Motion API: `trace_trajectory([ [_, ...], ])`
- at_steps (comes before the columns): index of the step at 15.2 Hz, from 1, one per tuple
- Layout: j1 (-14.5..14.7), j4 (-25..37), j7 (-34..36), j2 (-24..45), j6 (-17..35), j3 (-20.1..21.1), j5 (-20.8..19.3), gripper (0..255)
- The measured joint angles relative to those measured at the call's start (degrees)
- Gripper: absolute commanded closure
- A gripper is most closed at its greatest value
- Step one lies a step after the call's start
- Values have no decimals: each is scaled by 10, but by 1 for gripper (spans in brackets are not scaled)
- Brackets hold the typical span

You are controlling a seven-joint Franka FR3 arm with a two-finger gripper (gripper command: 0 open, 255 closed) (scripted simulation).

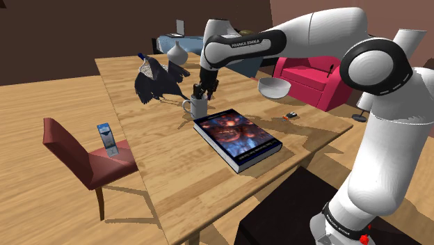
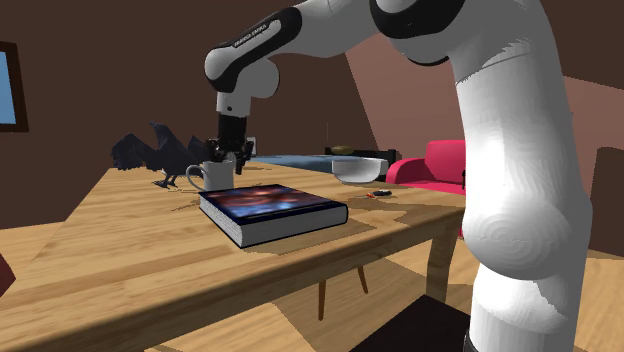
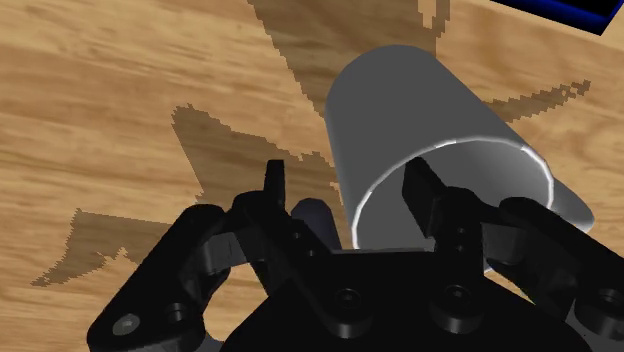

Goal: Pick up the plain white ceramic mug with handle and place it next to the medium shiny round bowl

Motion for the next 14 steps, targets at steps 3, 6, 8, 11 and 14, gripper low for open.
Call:
trace_trajectory([
  [3, 0, 0, 0, 0, 0, 0, 0, 255],
  [6, 0, 0, 0, 0, 0, 0, 0, 255],
  [8, 0, 0, 0, 0, 0, 0, 0, 255],
  [11, 1, 8, 1, 0, -9, 0, 0, 255],
  [14, 0, 29, 0, -1, -29, 0, 0, 255],
])
